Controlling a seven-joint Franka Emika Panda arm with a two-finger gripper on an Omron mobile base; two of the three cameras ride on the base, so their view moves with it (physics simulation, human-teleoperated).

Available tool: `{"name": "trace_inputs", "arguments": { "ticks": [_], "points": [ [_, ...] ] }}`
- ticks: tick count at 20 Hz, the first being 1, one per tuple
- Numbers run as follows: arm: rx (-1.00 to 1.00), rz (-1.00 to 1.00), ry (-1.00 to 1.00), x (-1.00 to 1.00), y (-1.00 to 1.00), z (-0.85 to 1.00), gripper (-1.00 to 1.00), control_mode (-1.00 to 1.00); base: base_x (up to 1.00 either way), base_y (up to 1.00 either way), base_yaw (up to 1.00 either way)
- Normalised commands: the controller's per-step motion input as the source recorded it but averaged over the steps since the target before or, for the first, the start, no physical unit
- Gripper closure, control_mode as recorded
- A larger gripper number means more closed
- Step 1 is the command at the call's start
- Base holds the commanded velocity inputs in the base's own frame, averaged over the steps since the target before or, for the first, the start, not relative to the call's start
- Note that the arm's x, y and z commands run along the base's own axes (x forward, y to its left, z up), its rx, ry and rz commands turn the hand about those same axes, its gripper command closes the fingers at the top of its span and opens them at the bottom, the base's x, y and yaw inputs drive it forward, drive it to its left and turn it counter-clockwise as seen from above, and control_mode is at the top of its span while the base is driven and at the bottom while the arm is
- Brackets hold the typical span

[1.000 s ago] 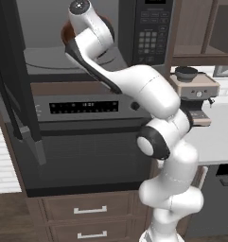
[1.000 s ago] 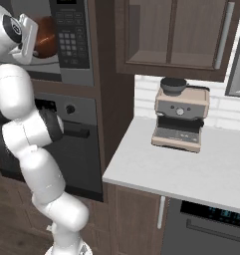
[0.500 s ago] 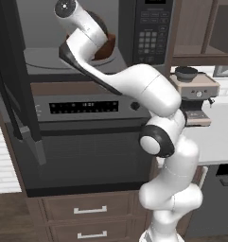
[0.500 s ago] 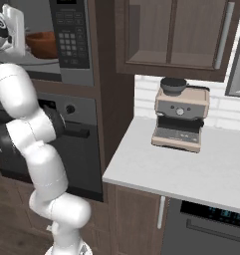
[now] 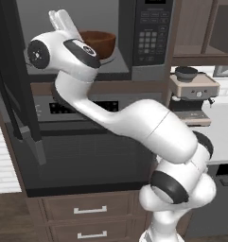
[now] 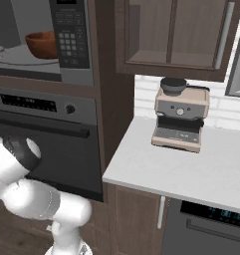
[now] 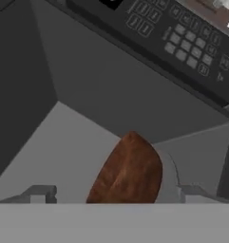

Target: Open the microwave, place the bowl with waffle inside the microwave, then close the microwave door and turn it on.

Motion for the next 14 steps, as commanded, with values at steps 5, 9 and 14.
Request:
{"name": "trace_inputs", "arguments": {
  "ticks": [5,9,14],
  "points": [
    [0.13,0.00,-0.29,-1.00,-0.86,-0.89,-1.00,-1.00,0.00,0.00,0.00],
    [0.16,0.00,-0.31,-1.00,-0.75,-0.32,-1.00,-1.00,0.00,0.00,0.00],
    [0.05,0.00,-0.16,-1.00,-0.15,-0.04,-1.00,-1.00,0.00,0.00,0.00]
  ]
}}
